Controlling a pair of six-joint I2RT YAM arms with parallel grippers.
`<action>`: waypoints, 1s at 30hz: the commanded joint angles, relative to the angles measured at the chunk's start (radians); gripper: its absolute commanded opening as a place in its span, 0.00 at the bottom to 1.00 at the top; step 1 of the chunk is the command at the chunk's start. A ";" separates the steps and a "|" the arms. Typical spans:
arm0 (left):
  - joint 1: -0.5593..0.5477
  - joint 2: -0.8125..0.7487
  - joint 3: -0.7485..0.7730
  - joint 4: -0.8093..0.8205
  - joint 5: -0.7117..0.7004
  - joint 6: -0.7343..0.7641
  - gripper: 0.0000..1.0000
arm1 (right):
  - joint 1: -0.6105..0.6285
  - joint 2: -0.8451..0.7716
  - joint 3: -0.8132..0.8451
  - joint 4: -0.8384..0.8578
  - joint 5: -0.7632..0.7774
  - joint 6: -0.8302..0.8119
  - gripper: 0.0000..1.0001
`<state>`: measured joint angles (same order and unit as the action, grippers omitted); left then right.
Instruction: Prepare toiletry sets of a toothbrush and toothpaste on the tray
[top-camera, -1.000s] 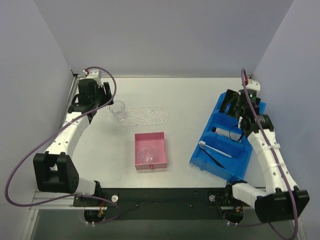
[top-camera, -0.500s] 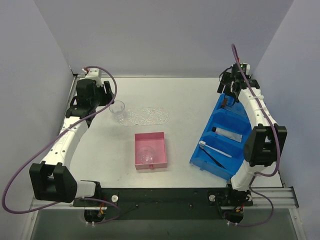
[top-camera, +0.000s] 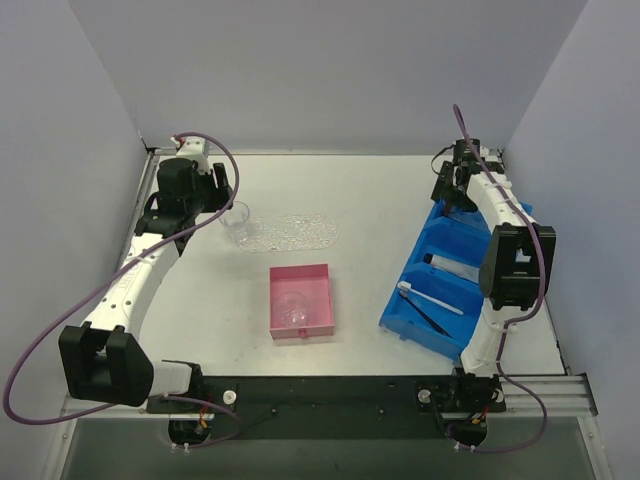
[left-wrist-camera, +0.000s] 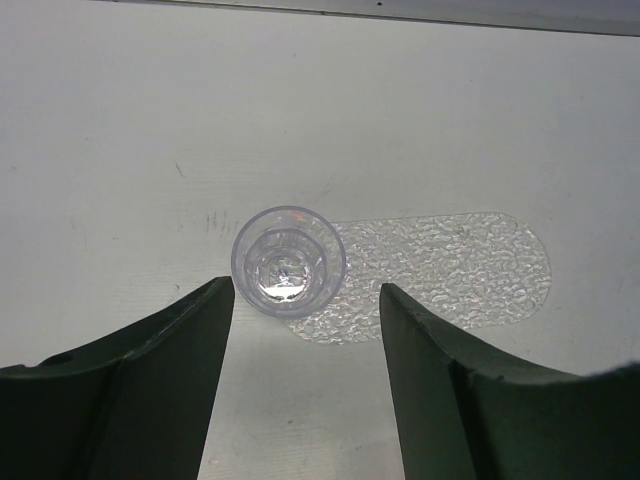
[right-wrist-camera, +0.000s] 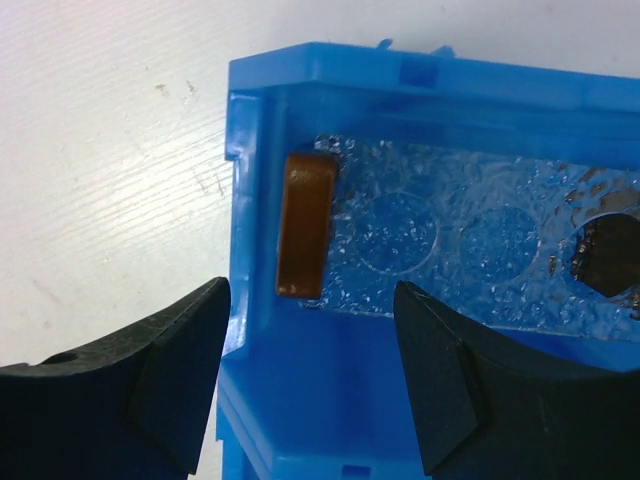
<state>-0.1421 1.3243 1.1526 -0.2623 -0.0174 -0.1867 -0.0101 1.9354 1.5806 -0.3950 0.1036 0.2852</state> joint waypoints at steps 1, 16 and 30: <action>-0.005 -0.027 0.018 0.034 0.002 0.012 0.70 | -0.028 0.036 0.061 -0.025 0.015 0.029 0.61; -0.004 -0.030 0.022 0.028 -0.007 0.018 0.70 | -0.034 0.154 0.104 -0.027 -0.007 0.048 0.56; -0.005 -0.034 0.018 0.028 -0.013 0.027 0.70 | -0.033 0.131 0.127 -0.033 -0.031 -0.030 0.15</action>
<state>-0.1432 1.3239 1.1526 -0.2626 -0.0223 -0.1741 -0.0452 2.1040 1.6699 -0.4004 0.0784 0.2913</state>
